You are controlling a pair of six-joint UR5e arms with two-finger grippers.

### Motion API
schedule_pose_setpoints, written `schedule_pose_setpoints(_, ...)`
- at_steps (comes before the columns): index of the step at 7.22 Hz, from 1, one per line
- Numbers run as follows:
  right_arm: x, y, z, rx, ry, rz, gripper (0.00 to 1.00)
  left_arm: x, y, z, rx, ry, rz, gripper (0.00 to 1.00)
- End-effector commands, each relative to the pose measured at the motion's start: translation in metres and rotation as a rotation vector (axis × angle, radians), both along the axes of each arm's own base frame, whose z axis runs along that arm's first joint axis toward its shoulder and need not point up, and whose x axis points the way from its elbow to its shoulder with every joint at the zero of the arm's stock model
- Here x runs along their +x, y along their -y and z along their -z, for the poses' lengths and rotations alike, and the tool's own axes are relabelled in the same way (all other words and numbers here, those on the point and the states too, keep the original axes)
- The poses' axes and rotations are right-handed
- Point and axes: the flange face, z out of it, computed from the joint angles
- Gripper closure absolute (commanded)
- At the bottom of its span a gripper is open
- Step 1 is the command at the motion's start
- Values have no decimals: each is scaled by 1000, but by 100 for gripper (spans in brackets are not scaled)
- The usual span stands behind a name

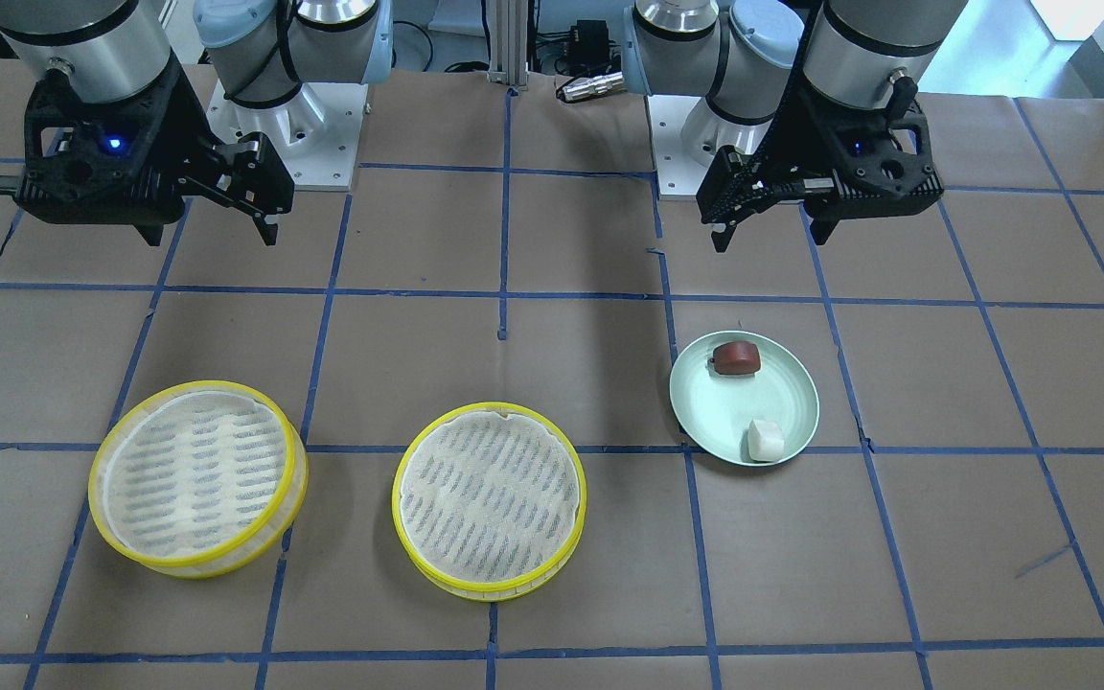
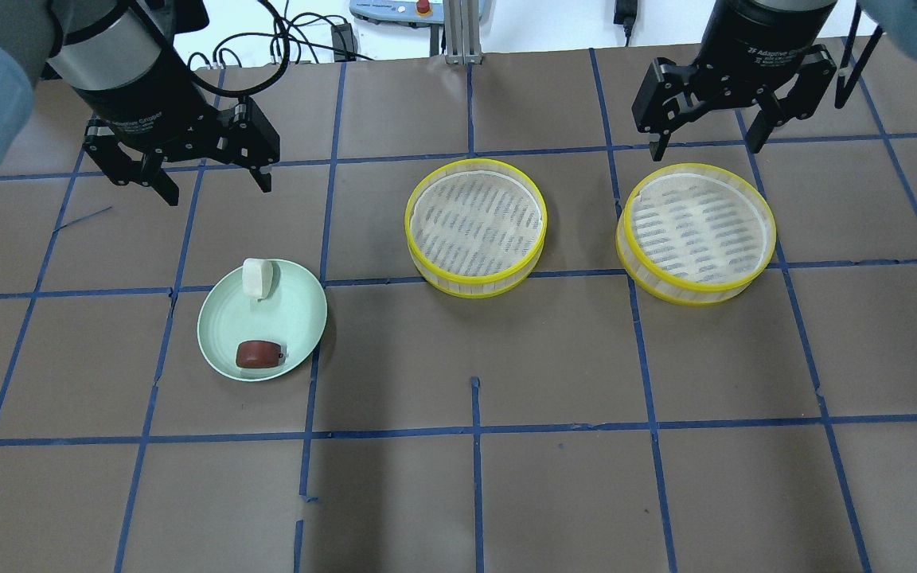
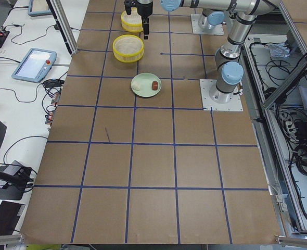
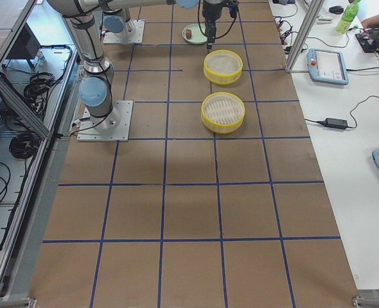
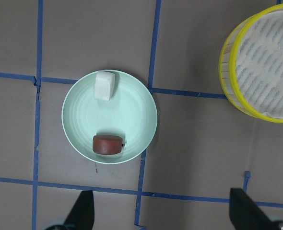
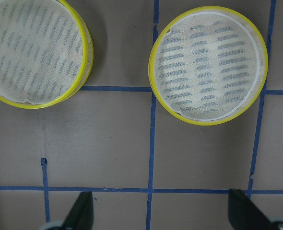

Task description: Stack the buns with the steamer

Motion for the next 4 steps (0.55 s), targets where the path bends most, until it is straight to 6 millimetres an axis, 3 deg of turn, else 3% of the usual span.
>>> schedule_pose_setpoints(1, 1, 0, 0, 1, 1, -2, 0, 2, 1, 0, -1, -2, -3, 0)
schedule_pose_setpoints(3, -4, 2, 5, 10, 1, 8, 0, 4, -3, -8, -19, 12, 0, 0)
schedule_pose_setpoints(4, -20, 7, 6, 2, 8, -1, 0, 27, 6, -2, -17, 12, -17, 0)
